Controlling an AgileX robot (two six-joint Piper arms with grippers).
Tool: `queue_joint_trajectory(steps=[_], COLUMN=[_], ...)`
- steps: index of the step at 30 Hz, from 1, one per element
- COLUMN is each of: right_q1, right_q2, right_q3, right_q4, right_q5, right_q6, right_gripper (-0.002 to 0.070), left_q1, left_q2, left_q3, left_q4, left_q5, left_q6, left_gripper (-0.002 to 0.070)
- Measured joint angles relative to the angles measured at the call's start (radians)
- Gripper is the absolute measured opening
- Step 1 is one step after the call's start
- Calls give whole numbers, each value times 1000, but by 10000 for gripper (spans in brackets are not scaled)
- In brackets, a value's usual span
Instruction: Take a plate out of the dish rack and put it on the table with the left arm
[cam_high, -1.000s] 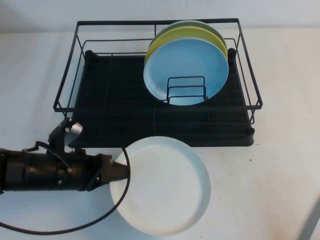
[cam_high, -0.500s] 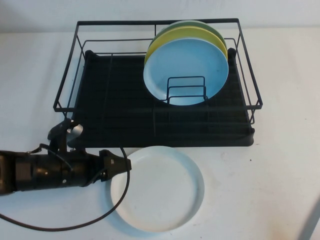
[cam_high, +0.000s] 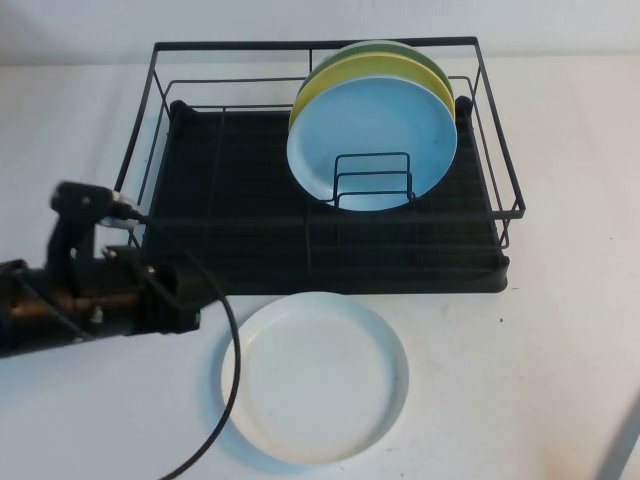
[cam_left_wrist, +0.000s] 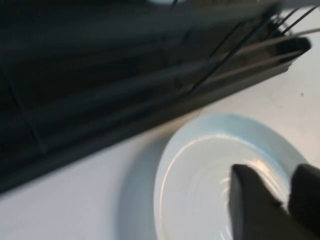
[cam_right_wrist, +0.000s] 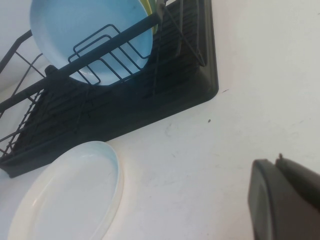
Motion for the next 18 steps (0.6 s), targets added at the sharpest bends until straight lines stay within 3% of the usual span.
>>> queue_joint_trajectory(steps=[2,5,12,18], right_q1=[0,0,0,0], right_q2=[0,0,0,0], right_q3=[0,0,0,0], right_q4=[0,0,0,0], right_q5=[0,0,0,0], right_q6=[0,0,0,0], right_gripper=[-20,-20,-20,-20], left_q1=[0,0,0,0], left_q2=[-100,-267,-555,-665], left_q3=[0,0,0,2], left_q4=[67,175,428,489], left_q5=[-15,-29,2,141], left_q6=[-12,-70,-286,-343], left_gripper=[70,21,1,0])
